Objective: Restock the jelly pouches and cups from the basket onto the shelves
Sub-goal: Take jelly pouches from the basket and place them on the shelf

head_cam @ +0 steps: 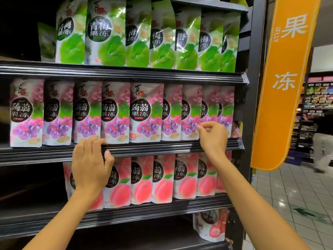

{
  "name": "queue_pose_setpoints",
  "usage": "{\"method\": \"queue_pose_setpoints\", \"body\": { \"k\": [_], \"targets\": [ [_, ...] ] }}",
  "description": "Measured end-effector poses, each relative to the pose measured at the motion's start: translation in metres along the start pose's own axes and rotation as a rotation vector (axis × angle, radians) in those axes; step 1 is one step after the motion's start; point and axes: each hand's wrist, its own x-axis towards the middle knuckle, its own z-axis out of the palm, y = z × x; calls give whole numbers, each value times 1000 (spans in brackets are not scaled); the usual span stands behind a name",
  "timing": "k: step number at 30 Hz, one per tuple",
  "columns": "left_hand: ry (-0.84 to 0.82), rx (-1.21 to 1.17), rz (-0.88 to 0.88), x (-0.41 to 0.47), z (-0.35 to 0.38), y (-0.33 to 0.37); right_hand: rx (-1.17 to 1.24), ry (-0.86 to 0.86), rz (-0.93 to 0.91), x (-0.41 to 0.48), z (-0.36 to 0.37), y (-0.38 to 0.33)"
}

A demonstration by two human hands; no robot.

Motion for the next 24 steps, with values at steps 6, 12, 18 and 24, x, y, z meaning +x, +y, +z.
{"method": "queue_pose_setpoints", "body": {
  "k": [6,12,18,24],
  "targets": [
    [-22,6,-11,1,-2,2,87,19,10,0,-3,6],
    [-12,2,-2,0,-1,0,69,176,-36,6,-7,16],
    [26,-7,-2,-1,3,0,27,108,-18,20,-13,28],
    [22,-5,-5,0,3,0,45,178,54,26,-22,34]
  ]
}}
